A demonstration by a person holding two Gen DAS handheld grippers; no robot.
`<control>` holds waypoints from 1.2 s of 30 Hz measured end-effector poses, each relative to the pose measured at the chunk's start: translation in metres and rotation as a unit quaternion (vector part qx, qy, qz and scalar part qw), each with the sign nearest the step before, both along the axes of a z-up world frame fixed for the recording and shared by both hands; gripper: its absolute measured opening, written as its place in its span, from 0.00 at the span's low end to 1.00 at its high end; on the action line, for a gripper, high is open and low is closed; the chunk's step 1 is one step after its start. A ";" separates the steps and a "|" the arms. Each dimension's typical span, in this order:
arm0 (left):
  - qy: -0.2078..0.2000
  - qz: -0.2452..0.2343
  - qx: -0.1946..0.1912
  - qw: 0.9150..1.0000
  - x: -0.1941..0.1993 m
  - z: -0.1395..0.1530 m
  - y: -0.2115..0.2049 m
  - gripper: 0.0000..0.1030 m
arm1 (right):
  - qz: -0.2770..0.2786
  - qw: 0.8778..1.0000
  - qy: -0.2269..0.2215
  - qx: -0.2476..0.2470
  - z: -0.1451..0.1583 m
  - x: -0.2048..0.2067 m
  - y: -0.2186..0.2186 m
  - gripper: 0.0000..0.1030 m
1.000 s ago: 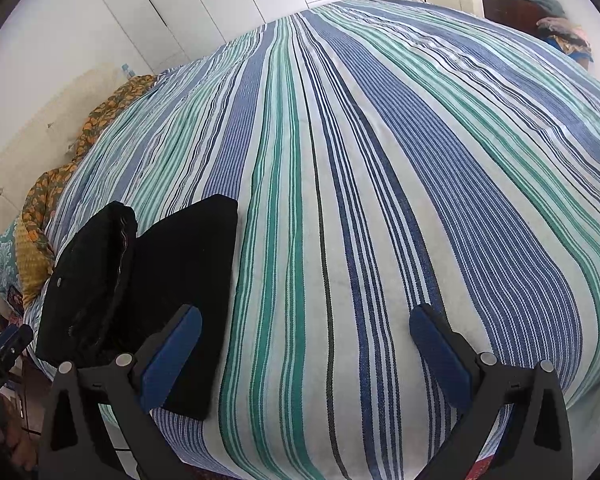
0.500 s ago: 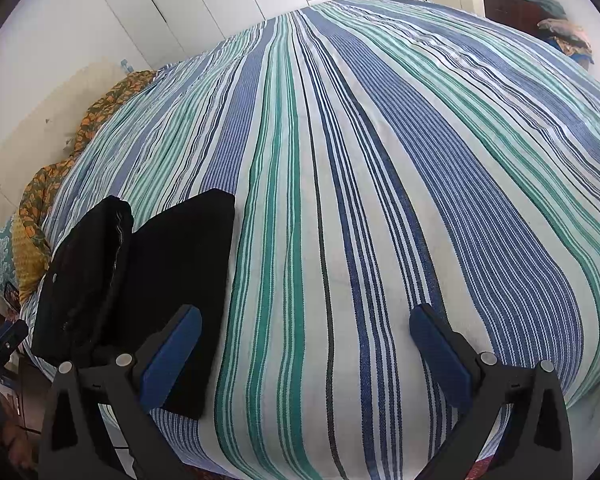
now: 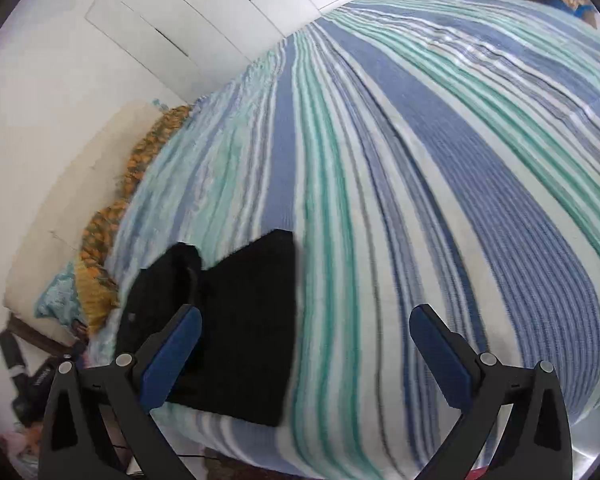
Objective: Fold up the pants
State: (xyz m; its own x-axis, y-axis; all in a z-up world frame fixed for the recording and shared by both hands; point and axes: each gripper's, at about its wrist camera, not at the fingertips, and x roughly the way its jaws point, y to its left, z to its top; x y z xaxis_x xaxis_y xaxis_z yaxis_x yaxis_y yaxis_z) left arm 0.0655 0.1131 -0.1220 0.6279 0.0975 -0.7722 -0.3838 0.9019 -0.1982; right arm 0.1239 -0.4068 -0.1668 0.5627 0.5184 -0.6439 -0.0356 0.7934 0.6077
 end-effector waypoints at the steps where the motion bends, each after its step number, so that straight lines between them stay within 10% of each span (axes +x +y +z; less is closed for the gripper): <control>1: 0.002 0.011 -0.002 1.000 -0.002 -0.001 0.009 0.89 | 0.023 0.999 -0.002 0.035 0.006 0.001 0.004 1.00; 7: 0.007 0.023 0.011 1.000 -0.015 -0.005 0.013 0.89 | 0.168 0.965 0.053 0.195 0.012 0.008 0.074 0.98; 9: 0.010 0.016 0.015 1.000 -0.015 -0.006 0.008 0.89 | 0.198 0.955 0.074 0.210 0.005 0.015 0.100 0.82; 13: 0.010 0.008 0.033 0.999 -0.018 -0.003 0.004 0.89 | 0.243 0.944 0.129 0.179 -0.016 0.033 0.144 0.67; 32: 0.028 0.027 0.022 0.999 -0.024 -0.017 0.022 0.89 | 0.334 0.919 0.210 0.026 -0.058 0.058 0.216 0.53; 34: 0.026 0.023 0.026 0.999 -0.024 -0.015 0.020 0.89 | 0.340 0.921 0.190 0.003 -0.058 0.058 0.223 0.29; 36: 0.023 0.020 0.039 0.999 -0.026 -0.011 0.019 0.89 | 0.335 0.923 0.187 0.003 -0.058 0.057 0.223 0.26</control>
